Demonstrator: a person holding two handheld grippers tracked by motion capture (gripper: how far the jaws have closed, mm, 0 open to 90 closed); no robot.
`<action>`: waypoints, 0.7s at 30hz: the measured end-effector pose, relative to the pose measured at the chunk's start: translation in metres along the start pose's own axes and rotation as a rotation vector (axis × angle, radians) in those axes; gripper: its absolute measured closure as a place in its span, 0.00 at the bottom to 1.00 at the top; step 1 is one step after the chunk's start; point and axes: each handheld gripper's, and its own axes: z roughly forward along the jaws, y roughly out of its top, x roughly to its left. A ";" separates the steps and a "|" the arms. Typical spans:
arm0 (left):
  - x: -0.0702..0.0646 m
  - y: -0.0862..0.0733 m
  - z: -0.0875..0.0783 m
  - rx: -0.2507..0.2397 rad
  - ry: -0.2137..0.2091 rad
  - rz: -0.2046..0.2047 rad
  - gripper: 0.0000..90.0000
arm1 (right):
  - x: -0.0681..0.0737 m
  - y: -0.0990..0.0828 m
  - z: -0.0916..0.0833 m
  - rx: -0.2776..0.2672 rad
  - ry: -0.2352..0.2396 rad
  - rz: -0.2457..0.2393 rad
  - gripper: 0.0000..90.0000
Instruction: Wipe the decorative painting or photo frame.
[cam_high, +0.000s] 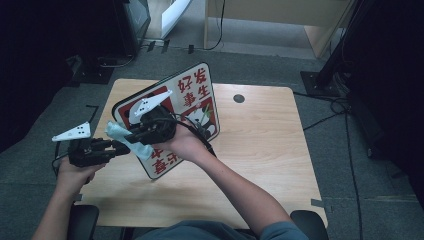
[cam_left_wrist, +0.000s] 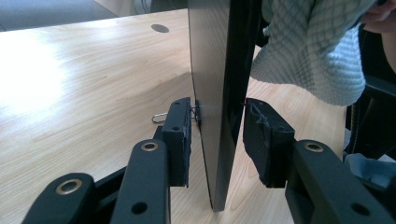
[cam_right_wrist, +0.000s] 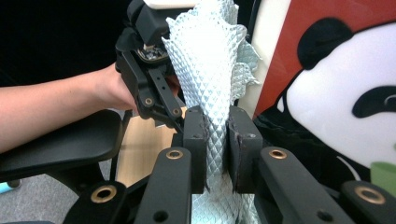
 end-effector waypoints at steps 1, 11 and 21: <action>0.000 0.000 0.001 0.004 -0.002 0.004 0.70 | 0.000 0.001 -0.001 -0.001 -0.002 -0.007 0.89; -0.007 0.002 0.008 0.006 -0.008 0.024 0.75 | -0.001 0.013 -0.010 -0.015 -0.003 -0.010 0.89; -0.009 0.003 0.007 -0.004 0.012 0.046 0.86 | 0.004 0.024 -0.006 -0.019 0.009 -0.014 0.89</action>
